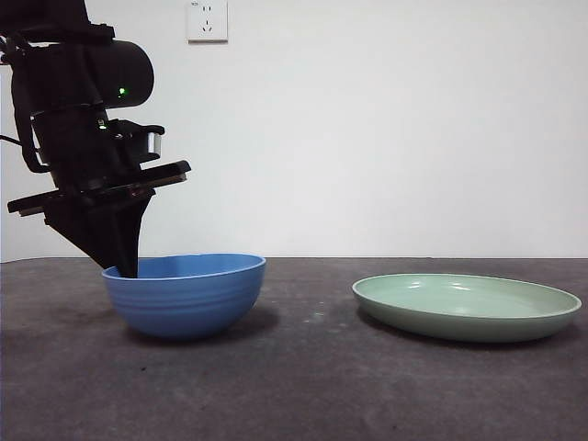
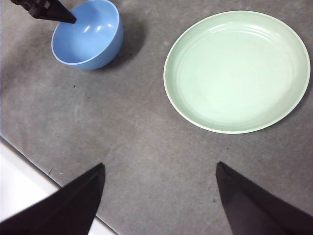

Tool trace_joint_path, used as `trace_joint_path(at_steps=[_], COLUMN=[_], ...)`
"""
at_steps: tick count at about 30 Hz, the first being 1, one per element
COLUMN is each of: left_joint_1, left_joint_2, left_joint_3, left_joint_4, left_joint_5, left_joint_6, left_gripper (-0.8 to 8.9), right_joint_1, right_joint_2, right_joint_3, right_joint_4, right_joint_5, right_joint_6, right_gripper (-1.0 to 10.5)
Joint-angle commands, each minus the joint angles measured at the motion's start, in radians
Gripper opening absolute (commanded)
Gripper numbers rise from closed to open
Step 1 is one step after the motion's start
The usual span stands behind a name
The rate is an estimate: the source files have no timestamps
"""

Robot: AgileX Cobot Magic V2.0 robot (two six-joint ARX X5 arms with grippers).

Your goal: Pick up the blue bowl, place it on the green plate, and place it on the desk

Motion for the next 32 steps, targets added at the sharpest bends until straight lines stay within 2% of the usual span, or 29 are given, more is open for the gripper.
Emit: trace_joint_path(at_steps=[1,12,19,25,32], left_joint_1=[-0.008,-0.098,-0.175,-0.221,-0.284], left_joint_2=[-0.006,-0.081,-0.069,0.011,0.183], left_joint_3=[0.032,0.159,0.238,0.331,0.499], left_joint_4=[0.008,-0.031,0.019,0.024,0.003], left_joint_5=[0.026,0.027,0.027,0.027,0.027], left_joint_6=[-0.018,-0.040,-0.083,-0.101,-0.114], left_gripper=[0.11,0.11,0.11,0.12,0.12], right_joint_1=[0.003,0.003,0.003,0.003,0.003], right_joint_2=[0.005,0.005,-0.004,-0.038,-0.055], right_joint_3=[0.018,0.018,0.025,0.084,0.196], right_joint_4=[0.008,0.015,0.014,-0.018,-0.128], right_joint_5=[0.000,0.002,0.029,0.068,0.154], right_joint_6=[0.008,0.023,0.074,0.091,0.089], right_gripper=[3.6,3.6,3.6,3.6,3.6])
